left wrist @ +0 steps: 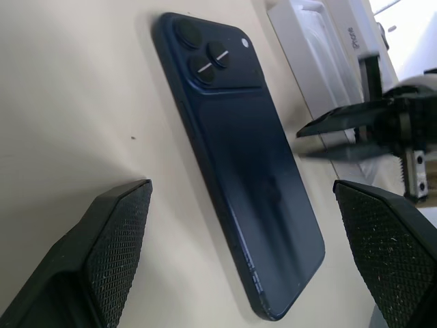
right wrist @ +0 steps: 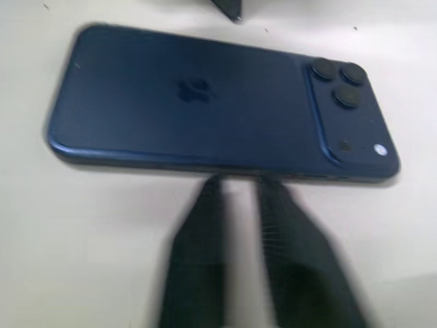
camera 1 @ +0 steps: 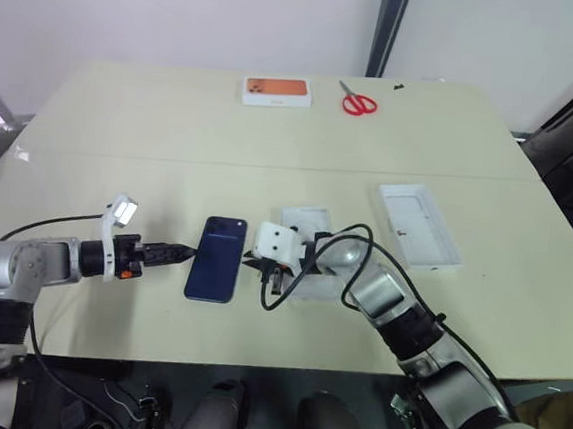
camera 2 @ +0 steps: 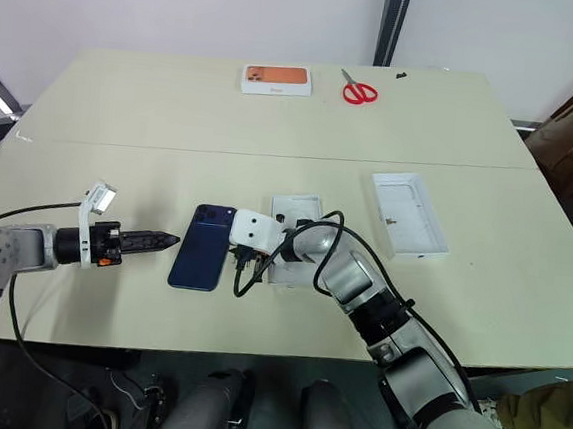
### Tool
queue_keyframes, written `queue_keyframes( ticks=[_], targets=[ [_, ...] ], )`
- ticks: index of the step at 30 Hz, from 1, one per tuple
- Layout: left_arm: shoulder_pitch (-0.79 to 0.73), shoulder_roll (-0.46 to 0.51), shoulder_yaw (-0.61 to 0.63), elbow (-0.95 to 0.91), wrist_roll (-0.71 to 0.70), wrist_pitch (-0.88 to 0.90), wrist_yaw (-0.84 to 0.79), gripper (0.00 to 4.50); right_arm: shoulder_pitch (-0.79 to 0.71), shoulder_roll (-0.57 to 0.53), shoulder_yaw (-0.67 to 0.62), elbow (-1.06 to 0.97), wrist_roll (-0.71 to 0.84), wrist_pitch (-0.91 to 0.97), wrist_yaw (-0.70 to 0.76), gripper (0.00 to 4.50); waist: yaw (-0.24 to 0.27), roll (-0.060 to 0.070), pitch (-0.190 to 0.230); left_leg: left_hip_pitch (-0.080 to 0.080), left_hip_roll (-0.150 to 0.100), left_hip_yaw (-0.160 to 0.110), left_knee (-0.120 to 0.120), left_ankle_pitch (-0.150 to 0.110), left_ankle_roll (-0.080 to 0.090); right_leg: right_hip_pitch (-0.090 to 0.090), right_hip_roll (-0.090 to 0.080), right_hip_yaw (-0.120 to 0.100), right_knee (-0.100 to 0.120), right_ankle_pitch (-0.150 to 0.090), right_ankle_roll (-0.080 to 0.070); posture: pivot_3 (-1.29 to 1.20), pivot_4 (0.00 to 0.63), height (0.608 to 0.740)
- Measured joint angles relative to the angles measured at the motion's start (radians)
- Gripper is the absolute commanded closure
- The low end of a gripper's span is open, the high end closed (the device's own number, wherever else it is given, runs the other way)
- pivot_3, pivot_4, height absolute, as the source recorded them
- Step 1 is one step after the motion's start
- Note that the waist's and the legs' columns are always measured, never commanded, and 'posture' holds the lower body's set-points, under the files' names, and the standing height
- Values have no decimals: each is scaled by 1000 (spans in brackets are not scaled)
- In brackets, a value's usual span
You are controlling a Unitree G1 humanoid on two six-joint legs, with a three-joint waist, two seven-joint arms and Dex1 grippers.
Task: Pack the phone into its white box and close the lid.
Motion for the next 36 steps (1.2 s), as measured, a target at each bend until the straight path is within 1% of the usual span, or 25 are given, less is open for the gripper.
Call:
queue_keyframes(
  ticks=[6, 12, 17, 22, 26, 33, 36],
  targets=[
    [-3, -39, 4, -1, -3, 15, 19, 0, -16, 30, 13, 52, -51, -21, -22, 4470, 2, 2, -2, 4, 0, 0, 0, 0, 0, 4, 0, 0, 0, 0, 0, 0, 150, 734],
    [1, -90, 1, -45, -9, 40, 54, 0, -30, 51, 17, 80, -86, -32, -35, 4470, 4, 2, -3, 10, -1, 0, -2, -1, 1, 8, -1, 0, -1, 0, 0, 0, 150, 734],
    [-7, -126, 0, -54, 4, 44, 85, 0, -26, 51, 17, 80, -97, -29, -30, 4470, 9, 8, -7, 11, -1, 0, -2, -3, 4, 11, -1, 0, -1, 0, 0, 0, 150, 734],
    [-54, -174, 12, -30, 8, 100, 141, 0, -11, 49, -5, 80, -104, -14, -23, 4470, 25, 9, -8, 19, -1, -1, -3, -4, 6, 20, -1, 0, -3, 0, 0, 0, 150, 734],
    [-75, -183, 21, -42, 8, 153, 174, 0, -10, 49, -15, 80, -107, -11, -19, 4470, 27, 9, -8, 20, -2, -1, -2, -4, 7, 21, -2, -1, -4, 0, 0, 0, 150, 734],
    [-90, -186, 24, -46, 8, 181, 193, 0, -9, 50, -19, 80, -111, -11, -21, 4470, 27, 9, -8, 19, -2, -1, -3, -4, 6, 20, -2, -1, -4, 0, 0, 0, 150, 734],
    [-106, -210, 57, -38, 8, 222, 219, 0, -9, 49, -22, 80, -117, -11, -22, 4470, 27, 9, -8, 19, -2, -1, -3, -4, 6, 20, -2, -1, -4, 0, 0, 0, 150, 734]
  ],
)
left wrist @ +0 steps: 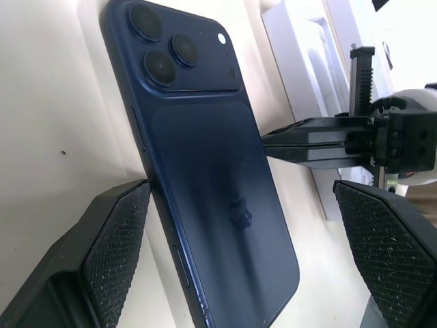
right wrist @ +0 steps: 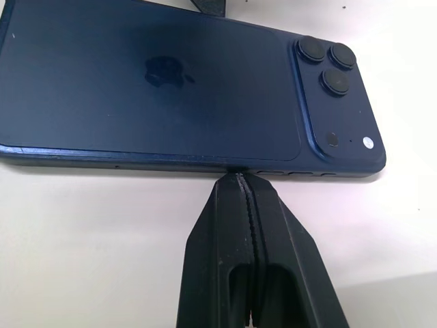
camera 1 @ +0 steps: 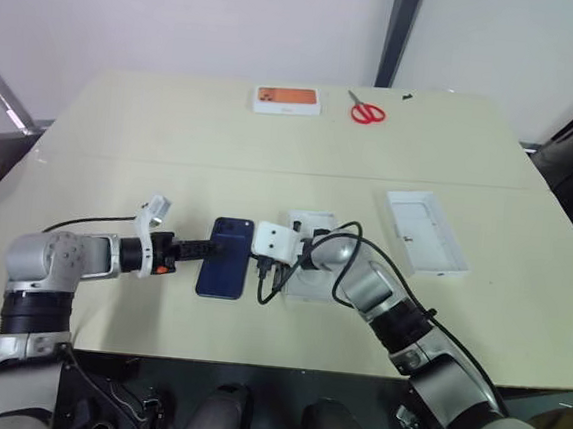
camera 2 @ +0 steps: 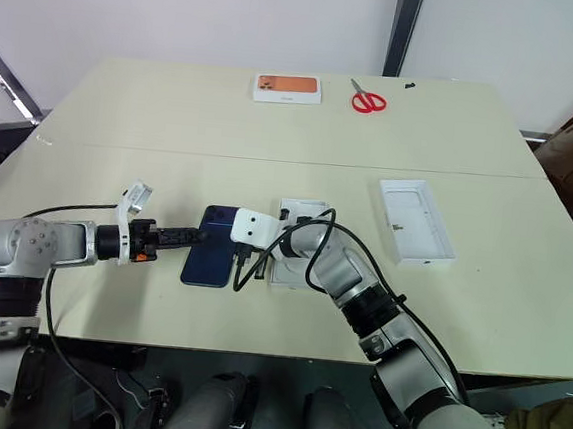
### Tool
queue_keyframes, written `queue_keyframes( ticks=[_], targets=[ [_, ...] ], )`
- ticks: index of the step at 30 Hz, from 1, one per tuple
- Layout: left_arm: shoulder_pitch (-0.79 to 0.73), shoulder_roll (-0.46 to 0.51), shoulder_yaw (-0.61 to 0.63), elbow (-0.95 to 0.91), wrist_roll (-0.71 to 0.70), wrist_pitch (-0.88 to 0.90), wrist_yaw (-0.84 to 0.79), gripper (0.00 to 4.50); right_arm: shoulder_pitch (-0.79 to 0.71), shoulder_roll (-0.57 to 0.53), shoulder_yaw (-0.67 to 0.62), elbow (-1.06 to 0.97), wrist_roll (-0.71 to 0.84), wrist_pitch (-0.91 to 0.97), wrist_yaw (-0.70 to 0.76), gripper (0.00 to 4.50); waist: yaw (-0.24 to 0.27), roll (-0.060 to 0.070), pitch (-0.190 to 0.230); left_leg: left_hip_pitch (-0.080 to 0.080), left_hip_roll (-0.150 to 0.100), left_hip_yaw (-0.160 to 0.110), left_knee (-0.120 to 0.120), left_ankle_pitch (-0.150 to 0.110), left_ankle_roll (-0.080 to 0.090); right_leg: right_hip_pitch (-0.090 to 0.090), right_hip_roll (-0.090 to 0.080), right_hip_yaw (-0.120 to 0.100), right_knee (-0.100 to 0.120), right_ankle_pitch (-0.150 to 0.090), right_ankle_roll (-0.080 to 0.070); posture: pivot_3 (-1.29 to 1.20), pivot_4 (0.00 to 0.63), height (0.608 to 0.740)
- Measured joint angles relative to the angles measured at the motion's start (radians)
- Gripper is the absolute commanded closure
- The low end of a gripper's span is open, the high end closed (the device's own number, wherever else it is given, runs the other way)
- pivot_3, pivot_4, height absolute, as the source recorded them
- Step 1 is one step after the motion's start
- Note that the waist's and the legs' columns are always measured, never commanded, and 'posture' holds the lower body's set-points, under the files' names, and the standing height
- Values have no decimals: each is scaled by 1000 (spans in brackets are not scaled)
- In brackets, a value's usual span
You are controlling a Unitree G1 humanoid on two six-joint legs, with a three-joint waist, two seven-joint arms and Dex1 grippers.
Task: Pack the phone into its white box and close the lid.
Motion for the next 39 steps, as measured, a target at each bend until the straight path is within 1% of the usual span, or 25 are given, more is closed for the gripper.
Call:
queue_keyframes(
  ticks=[2, 11, 15, 23, 36, 37, 39],
  targets=[
    [-8, -14, 16, -1, 0, 23, 16, 0, 0, 0, -6, 0, -3, 0, 1, 4470, 0, 0, 0, 0, 0, 0, 0, 0, 0, 0, 0, 0, 0, 0, 0, 0, 150, 734],
    [-17, -21, 6, -43, 3, 40, 60, 0, 0, 0, -15, 0, -12, 0, 13, 4470, -4, -1, 0, -1, 0, 0, -1, 0, 0, -1, 0, 0, 0, 0, 0, 0, 150, 734],
    [-37, -11, -26, -56, 18, 38, 78, 0, 0, 1, -15, 0, -16, 0, 12, 4470, -4, -1, 1, -1, 0, 0, -1, 0, 0, -1, 0, 0, -1, 0, 0, 0, 150, 734],
    [-63, -55, 14, -62, 19, 94, 155, 0, 0, 1, -19, 3, -18, -3, 12, 4470, -6, -1, 1, -1, 0, 0, -1, 0, 0, -1, 0, 0, -1, 0, 0, 0, 150, 734],
    [-67, -85, 35, -80, 27, 99, 191, 0, 0, 0, -26, 5, -21, -6, 22, 4470, -6, -1, 1, -1, 0, 0, -2, 0, -1, -2, 0, 0, -1, 0, 0, 0, 150, 734],
    [-69, -95, 36, -81, 18, 105, 187, 0, 0, 0, -26, 5, -22, -7, 22, 4470, -6, -1, 1, -1, 0, 0, -2, 0, -1, -2, 0, 0, -1, 0, 0, 0, 150, 734],
    [-76, -142, 24, -94, -20, 122, 165, 0, -1, 8, -20, 6, -24, -12, 19, 4470, -5, -2, 2, -2, 0, 0, -2, 0, -1, -2, 0, 0, -2, 0, 0, 0, 150, 734]
  ],
)
